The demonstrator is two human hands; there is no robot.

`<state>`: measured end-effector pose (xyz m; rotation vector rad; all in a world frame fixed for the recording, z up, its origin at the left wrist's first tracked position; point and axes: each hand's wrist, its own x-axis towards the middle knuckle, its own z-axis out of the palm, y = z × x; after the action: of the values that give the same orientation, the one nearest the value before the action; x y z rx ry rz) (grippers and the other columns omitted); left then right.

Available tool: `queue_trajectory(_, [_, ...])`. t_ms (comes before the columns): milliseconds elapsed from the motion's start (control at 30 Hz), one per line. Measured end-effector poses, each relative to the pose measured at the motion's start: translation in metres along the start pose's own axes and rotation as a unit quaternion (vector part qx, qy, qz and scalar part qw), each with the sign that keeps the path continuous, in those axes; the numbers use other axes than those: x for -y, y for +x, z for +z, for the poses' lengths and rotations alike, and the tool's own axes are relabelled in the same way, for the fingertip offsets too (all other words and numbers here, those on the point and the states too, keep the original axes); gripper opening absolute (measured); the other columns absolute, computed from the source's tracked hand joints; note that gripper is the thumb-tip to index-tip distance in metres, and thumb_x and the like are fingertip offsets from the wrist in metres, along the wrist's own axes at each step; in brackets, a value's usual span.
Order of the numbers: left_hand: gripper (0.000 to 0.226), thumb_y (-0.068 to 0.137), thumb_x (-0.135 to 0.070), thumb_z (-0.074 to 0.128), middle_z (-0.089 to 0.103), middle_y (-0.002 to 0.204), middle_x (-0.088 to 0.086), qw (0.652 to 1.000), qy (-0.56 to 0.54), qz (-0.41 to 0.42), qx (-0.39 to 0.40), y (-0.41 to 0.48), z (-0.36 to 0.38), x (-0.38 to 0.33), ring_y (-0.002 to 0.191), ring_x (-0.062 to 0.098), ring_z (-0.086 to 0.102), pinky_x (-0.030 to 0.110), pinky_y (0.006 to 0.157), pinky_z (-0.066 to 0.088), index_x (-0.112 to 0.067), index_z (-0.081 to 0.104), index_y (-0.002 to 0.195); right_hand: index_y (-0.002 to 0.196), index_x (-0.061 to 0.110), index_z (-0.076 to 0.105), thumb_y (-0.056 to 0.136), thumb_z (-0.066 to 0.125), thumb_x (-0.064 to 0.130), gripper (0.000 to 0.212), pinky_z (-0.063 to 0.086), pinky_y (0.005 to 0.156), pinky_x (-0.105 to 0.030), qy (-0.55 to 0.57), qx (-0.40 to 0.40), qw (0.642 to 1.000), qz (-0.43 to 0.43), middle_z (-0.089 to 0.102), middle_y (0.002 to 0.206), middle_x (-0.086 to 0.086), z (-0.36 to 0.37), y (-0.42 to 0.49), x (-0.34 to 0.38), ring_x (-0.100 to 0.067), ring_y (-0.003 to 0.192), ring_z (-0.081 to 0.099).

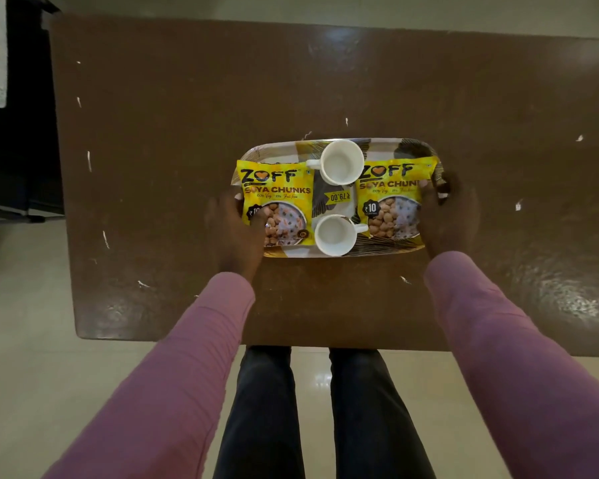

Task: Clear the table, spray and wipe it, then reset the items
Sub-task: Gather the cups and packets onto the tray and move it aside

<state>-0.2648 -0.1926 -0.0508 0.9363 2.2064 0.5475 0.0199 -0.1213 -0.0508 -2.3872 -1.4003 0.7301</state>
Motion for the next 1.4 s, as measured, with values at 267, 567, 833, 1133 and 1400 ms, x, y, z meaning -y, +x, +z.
queue_trajectory(267, [0.031, 0.098, -0.025, 0.054, 0.062, 0.12, 0.012, 0.996, -0.048, -0.072, 0.02, 0.01, 0.0, 0.026, 0.11, 0.024, 0.061, 0.041, 0.096, 0.049, -0.012, 0.061, 0.124, 0.125, 0.008, 0.054, 0.094, 0.051, 0.036, 0.042, 0.046, 0.09, -0.041, -0.035, 0.044, 0.996, 0.07, 0.056, 0.122, -0.019, 0.0, 0.006, -0.01, -0.035, 0.111, 0.055])
queue_trajectory(567, [0.027, 0.1, -0.015, 0.05, 0.072, 0.1, 0.007, 0.919, -0.259, -0.287, 0.074, 0.03, -0.002, 0.04, 0.081, 0.02, 0.072, 0.041, 0.078, 0.059, -0.013, 0.062, 0.123, 0.109, 0.005, 0.068, 0.093, 0.053, 0.02, 0.027, 0.044, 0.077, -0.032, -0.013, 0.063, 0.994, 0.089, 0.068, 0.106, -0.02, -0.008, 0.014, -0.011, -0.035, 0.099, 0.063])
queue_trajectory(833, [0.034, 0.097, -0.005, 0.052, 0.071, 0.11, 0.014, 0.925, -0.255, -0.272, 0.069, 0.014, -0.036, 0.045, 0.093, 0.029, 0.071, 0.045, 0.081, 0.059, -0.009, 0.06, 0.13, 0.103, 0.005, 0.071, 0.085, 0.059, 0.006, 0.022, 0.045, 0.074, -0.029, 0.021, 0.075, 0.988, 0.133, 0.07, 0.1, -0.017, -0.027, -0.029, -0.003, -0.028, 0.091, 0.064])
queue_trajectory(1133, [0.025, 0.093, -0.006, 0.057, 0.072, 0.097, 0.005, 0.989, -0.069, -0.121, 0.038, -0.03, -0.143, 0.017, 0.073, 0.014, 0.06, 0.022, 0.068, 0.048, -0.009, 0.07, 0.114, 0.098, 0.004, 0.072, 0.084, 0.059, 0.002, 0.019, 0.04, 0.07, -0.024, 0.077, 0.043, 0.986, 0.139, 0.071, 0.094, -0.019, -0.092, -0.132, 0.04, -0.016, 0.077, 0.057])
queue_trajectory(1400, [0.02, 0.094, -0.009, 0.054, 0.069, 0.095, 0.008, 0.996, -0.053, -0.056, 0.042, -0.076, -0.218, 0.009, 0.085, 0.027, 0.062, 0.035, 0.082, 0.051, -0.013, 0.071, 0.105, 0.102, 0.005, 0.073, 0.083, 0.065, 0.009, 0.02, 0.053, 0.084, -0.04, 0.128, 0.026, 0.985, 0.109, 0.071, 0.098, -0.02, -0.136, -0.197, 0.055, -0.019, 0.084, 0.059])
